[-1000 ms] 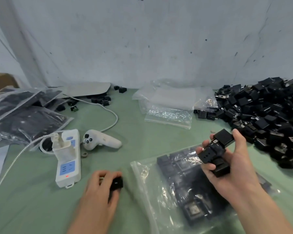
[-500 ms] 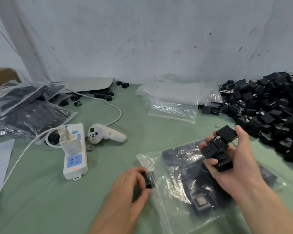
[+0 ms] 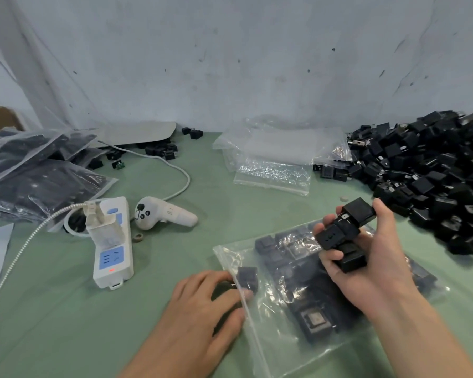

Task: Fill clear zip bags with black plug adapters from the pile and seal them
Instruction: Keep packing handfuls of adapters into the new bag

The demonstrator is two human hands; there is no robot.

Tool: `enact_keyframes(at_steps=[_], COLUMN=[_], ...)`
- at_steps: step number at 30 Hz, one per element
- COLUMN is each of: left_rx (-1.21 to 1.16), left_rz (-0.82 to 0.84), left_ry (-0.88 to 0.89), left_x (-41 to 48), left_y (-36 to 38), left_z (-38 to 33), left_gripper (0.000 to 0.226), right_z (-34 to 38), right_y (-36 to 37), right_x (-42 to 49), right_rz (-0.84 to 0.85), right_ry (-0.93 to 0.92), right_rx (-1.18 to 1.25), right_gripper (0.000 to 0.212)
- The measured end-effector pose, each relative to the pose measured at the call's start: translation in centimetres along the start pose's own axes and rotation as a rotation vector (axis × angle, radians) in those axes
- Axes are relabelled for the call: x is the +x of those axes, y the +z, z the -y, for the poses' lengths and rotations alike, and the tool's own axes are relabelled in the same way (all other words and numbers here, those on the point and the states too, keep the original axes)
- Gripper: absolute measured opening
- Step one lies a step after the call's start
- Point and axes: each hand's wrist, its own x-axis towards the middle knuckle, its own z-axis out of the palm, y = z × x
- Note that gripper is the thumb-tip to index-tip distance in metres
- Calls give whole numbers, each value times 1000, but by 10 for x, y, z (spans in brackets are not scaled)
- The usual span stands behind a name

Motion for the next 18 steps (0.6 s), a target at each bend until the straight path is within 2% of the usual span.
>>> enact_keyframes(at_steps=[7, 12, 18], left_rx=[122, 60, 88], left_rz=[78, 140, 140], left_ry=[-61, -172, -155], left_x=[21, 33, 36], left_y=[-3, 5, 9], left_z=[-5, -12, -13], left_gripper=[41, 71, 71], right_z=[-1, -3, -3], right_y=[-1, -2, -1], right_x=[0, -1, 0], right_rz=[23, 29, 16], right_ry=[8, 33, 53], right_rx=[0, -16, -22], right_gripper=[48, 51, 52])
